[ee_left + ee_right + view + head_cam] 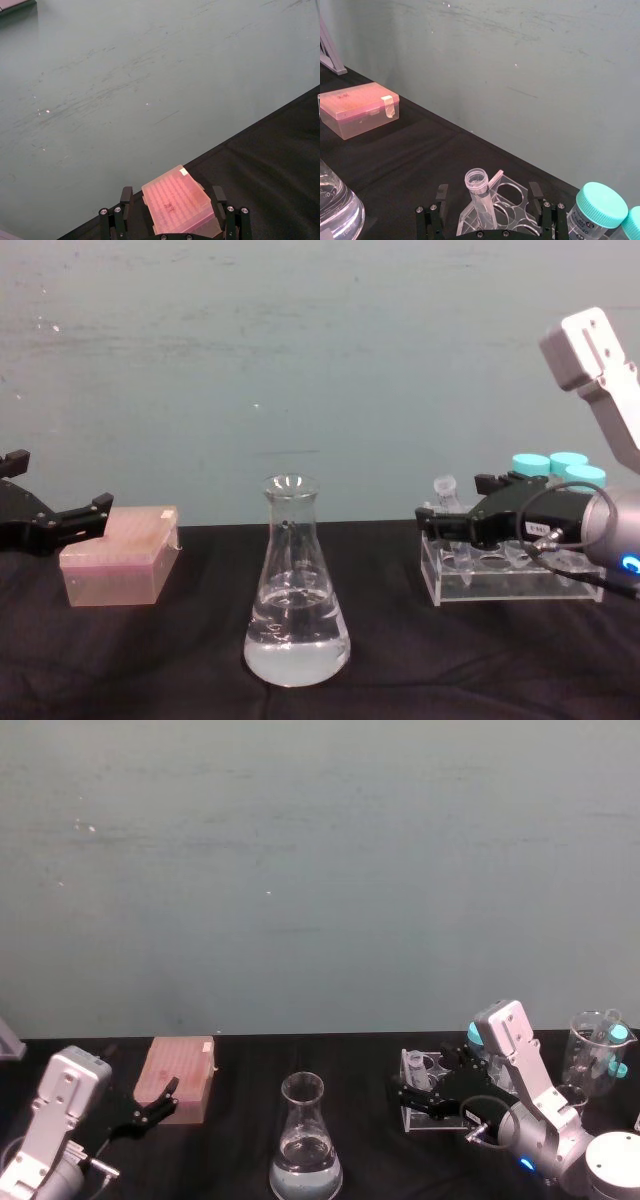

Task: Pour the liquid from the test tube into the beaker using one hand.

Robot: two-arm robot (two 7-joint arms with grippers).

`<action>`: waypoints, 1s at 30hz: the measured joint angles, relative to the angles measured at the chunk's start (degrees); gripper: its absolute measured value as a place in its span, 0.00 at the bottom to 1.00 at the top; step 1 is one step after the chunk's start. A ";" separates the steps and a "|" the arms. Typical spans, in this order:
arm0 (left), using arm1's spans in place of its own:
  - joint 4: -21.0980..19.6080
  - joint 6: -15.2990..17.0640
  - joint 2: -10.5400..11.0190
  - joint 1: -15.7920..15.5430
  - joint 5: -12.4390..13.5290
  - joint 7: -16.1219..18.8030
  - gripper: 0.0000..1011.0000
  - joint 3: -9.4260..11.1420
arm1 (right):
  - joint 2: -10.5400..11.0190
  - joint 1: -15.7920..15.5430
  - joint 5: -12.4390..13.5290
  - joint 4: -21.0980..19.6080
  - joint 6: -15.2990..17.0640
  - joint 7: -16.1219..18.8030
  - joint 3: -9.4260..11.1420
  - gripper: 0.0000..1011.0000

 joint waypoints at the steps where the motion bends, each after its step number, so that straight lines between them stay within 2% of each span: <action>1: 0.00 0.00 0.00 0.00 0.00 0.00 0.99 0.00 | -0.01 0.03 -0.02 0.10 0.00 0.02 -0.01 0.99; 17: 0.00 0.00 0.00 0.00 0.00 0.00 0.99 0.00 | -0.72 1.00 -0.34 2.15 -0.30 0.21 -0.18 0.99; 30: 0.00 0.00 0.00 0.00 0.00 0.00 0.99 0.00 | -0.93 1.76 -0.10 3.46 -0.68 0.12 0.64 0.99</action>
